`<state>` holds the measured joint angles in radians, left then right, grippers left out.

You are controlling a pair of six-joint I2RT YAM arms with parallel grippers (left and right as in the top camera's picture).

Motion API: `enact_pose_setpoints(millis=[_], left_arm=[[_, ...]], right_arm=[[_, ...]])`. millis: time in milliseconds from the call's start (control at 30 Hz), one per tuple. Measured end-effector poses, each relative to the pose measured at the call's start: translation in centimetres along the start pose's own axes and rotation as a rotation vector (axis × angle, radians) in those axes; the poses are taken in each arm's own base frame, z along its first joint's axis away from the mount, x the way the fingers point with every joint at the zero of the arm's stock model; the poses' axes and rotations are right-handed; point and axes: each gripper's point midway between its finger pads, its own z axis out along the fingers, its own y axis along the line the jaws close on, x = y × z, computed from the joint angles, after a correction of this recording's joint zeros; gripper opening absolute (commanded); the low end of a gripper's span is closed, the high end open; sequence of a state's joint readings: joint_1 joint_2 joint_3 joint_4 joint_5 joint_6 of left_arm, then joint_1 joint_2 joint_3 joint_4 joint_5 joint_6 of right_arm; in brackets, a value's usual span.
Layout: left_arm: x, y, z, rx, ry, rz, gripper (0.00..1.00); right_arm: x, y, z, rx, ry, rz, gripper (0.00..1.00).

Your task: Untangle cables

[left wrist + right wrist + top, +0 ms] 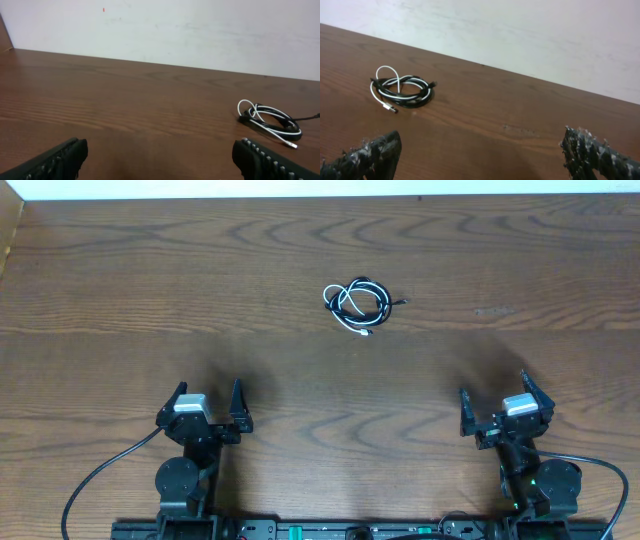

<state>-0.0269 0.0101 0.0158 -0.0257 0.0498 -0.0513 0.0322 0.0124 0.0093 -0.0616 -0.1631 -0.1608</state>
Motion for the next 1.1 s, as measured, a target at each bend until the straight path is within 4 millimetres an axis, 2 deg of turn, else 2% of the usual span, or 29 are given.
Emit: enact_pose_setpoints(millis=[1100], left_arm=[[-0.01, -0.12, 0.0, 0.007, 0.0, 0.0, 0.98]], right_arm=[[-0.12, 0.33, 0.0, -0.02, -0.006, 0.012, 0.99]])
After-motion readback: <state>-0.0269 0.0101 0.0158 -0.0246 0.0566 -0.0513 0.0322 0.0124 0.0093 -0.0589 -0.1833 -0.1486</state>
